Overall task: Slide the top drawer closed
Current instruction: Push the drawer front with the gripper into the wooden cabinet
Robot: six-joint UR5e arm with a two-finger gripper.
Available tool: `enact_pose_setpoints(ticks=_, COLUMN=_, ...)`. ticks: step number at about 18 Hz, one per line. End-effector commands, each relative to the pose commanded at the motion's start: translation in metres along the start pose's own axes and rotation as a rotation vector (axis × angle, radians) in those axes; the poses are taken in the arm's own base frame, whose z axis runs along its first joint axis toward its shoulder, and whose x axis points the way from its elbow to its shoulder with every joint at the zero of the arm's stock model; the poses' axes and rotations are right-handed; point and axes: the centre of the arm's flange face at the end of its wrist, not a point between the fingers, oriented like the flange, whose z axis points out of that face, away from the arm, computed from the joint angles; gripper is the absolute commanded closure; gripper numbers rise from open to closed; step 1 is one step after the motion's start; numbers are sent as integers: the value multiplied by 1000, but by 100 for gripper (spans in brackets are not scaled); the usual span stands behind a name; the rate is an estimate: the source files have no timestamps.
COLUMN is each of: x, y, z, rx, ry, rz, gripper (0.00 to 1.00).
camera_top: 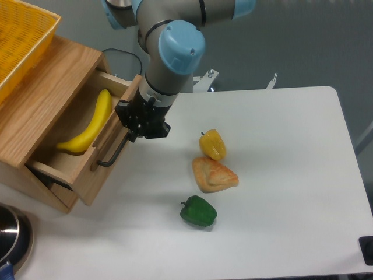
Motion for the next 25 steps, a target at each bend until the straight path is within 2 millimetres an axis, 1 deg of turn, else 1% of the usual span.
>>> enact_pose_setpoints(ticks=2, x=7, y=-2, z=4, rx=-6, ry=4, rz=3, gripper=100)
enact_pose_setpoints(ticks=4, x=9, y=-2, z=8, rx=-13, ry=8, rz=4, gripper=100)
enact_pose_setpoints(ticks=6, x=17, y=-5, z=12, rx=-18, ry=11, rz=10, gripper=100)
enact_pose_setpoints(ticks=9, x=21, y=-6, z=14, rx=-23, ry=14, rz=11, gripper=100)
enact_pose_setpoints(ticks=10, x=27, y=-8, z=16, rx=-26, ry=15, rz=21, gripper=100)
enact_pose_setpoints(ticks=13, x=33, y=-9, z=20, rx=-31, ry=18, rz=9, gripper=100)
enact_pose_setpoints(ticks=15, x=44, y=-12, z=25, rx=-39, ry=22, rz=25, gripper=100)
enact_pose_setpoints(ticks=17, x=50, y=-13, z=26, rx=-42, ry=23, rz=17, gripper=100)
enact_pose_setpoints(ticks=19, x=60, y=-15, z=30, rx=-48, ry=26, rz=27, gripper=100)
enact_pose_setpoints(ticks=21, x=64, y=-16, z=32, rx=-49, ry=28, rz=31, gripper=100)
enact_pose_setpoints(ticks=23, x=73, y=-18, z=36, rx=-53, ry=29, rz=36, gripper=100)
enact_pose_setpoints(ticks=25, x=75, y=-19, z=36, rx=-53, ry=29, rz=34, gripper=100)
